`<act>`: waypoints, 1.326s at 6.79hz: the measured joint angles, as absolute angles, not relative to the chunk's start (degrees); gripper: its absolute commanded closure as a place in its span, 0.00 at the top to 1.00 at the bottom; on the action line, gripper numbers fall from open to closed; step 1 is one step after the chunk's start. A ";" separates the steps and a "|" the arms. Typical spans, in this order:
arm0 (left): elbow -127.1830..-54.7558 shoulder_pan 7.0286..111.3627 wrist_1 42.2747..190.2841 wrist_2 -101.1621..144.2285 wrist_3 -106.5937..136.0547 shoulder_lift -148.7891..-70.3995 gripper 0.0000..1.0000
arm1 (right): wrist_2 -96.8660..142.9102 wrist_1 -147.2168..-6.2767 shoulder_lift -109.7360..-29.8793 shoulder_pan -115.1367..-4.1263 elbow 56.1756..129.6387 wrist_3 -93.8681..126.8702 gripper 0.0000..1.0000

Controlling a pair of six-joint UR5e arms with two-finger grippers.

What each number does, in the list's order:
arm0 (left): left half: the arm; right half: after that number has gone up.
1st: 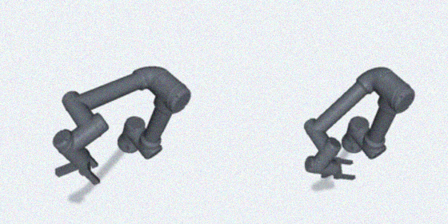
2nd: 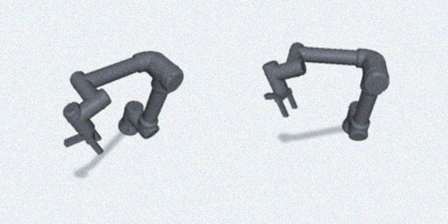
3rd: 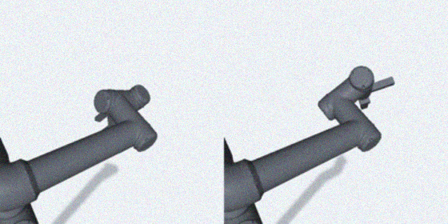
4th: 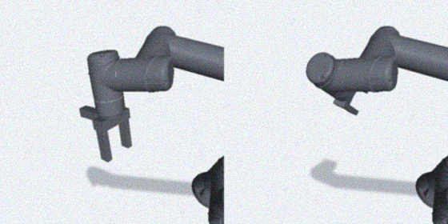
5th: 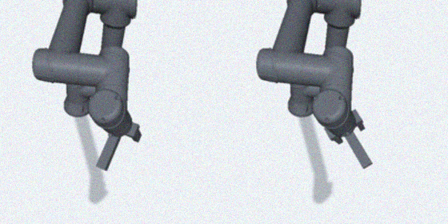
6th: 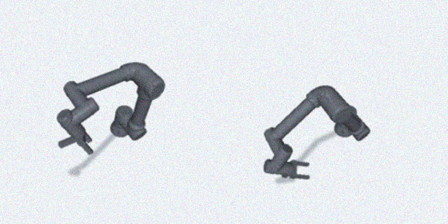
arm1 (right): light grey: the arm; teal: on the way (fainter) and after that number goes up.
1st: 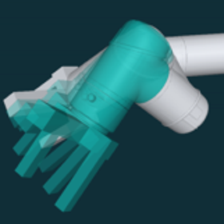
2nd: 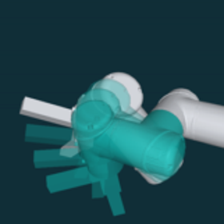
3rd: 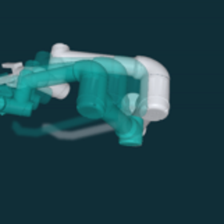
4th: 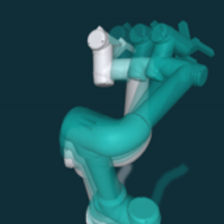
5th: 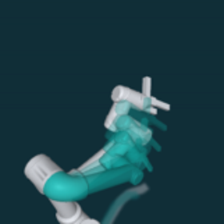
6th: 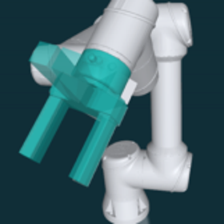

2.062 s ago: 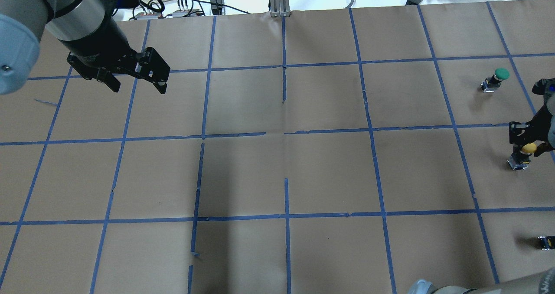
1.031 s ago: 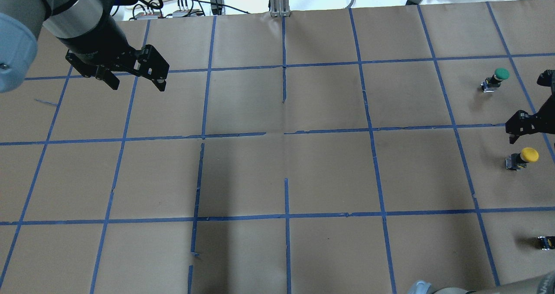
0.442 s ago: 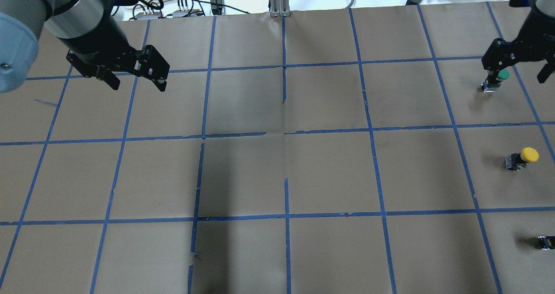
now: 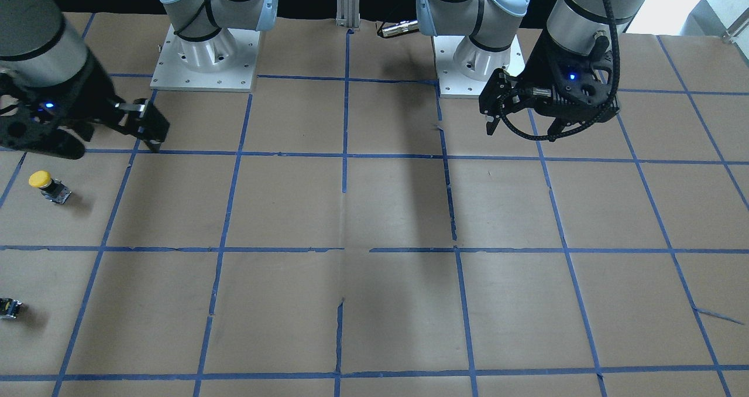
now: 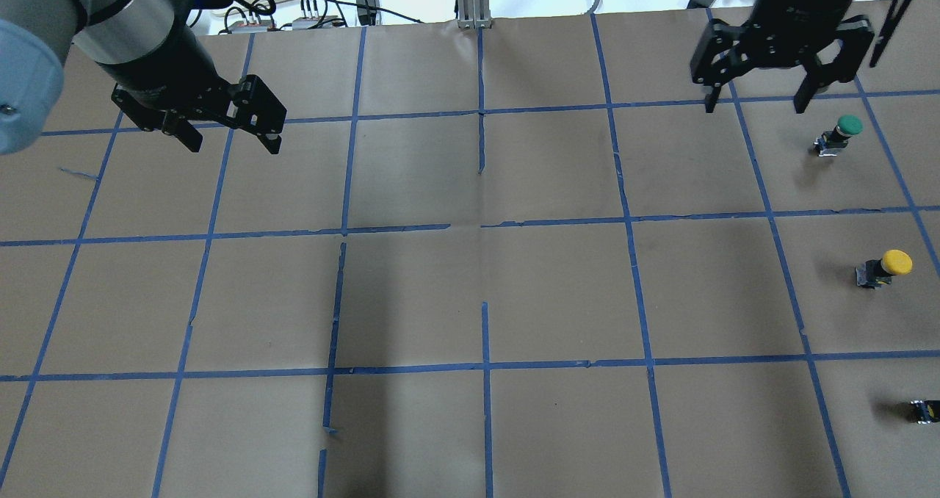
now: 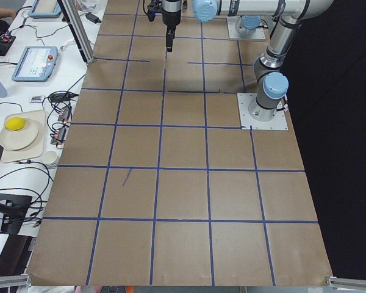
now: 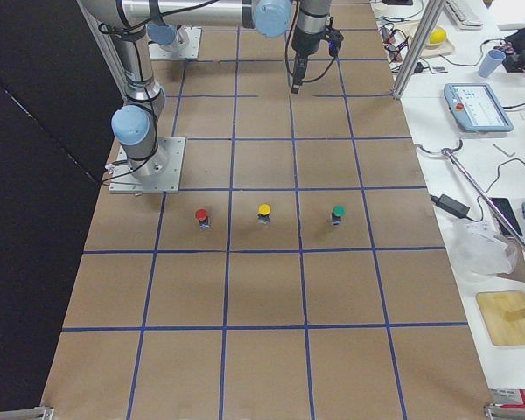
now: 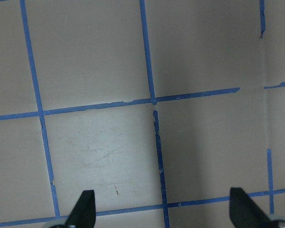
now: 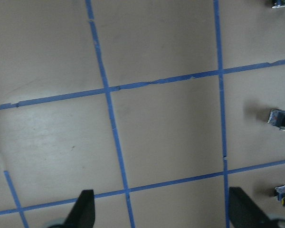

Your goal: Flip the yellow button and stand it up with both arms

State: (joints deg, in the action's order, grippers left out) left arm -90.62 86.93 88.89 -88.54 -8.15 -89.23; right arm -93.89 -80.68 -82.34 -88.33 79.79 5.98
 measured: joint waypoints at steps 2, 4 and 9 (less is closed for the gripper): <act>-89.25 86.11 92.26 -88.49 -7.63 -89.33 1.00 | -90.81 -80.69 -82.58 -93.20 80.03 8.01 0.99; -88.38 85.91 93.70 -88.59 -5.11 -89.36 1.00 | -89.54 -82.26 -82.85 -93.94 80.07 5.99 0.99; -88.12 85.96 93.81 -88.81 -2.91 -89.44 1.00 | -89.39 -83.03 -83.31 -94.15 80.07 5.39 0.99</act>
